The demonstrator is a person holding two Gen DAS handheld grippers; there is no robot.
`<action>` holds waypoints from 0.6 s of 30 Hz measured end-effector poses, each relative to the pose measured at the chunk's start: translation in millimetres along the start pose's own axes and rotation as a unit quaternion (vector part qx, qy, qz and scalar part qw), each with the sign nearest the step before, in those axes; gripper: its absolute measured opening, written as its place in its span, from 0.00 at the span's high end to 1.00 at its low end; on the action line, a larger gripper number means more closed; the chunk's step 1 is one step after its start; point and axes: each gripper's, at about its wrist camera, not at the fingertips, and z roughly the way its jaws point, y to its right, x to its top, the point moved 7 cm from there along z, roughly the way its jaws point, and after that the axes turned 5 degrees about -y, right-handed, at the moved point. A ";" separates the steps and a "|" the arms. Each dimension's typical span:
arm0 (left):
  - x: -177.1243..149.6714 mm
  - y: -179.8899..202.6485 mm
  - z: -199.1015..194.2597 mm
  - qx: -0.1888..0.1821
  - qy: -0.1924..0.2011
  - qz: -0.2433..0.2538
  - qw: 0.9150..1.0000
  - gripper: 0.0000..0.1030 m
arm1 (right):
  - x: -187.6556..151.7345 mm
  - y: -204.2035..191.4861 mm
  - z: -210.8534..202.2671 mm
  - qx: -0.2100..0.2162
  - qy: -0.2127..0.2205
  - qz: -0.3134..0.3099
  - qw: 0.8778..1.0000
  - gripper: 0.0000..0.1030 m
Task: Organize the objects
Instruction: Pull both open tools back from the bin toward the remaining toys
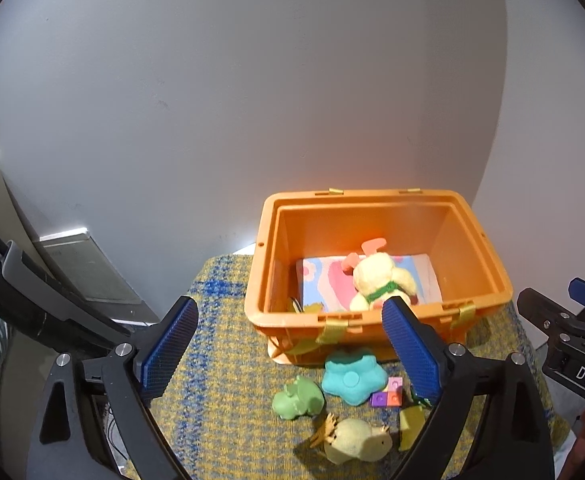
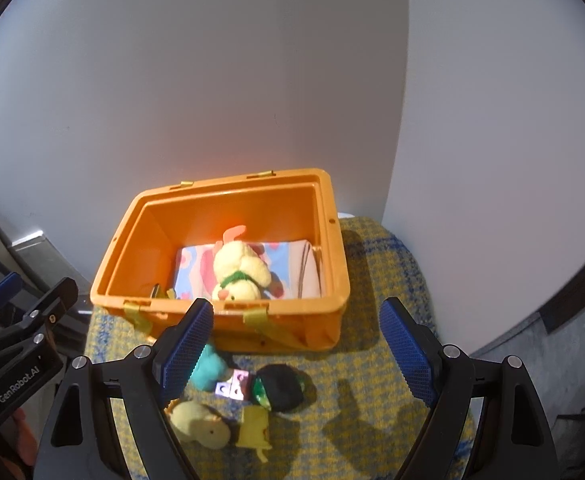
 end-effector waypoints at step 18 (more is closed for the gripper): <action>-53.2 -1.0 1.9 -0.018 -0.013 0.012 1.000 0.04 | -49.0 -0.6 -7.7 0.007 -0.011 -0.005 1.000 0.17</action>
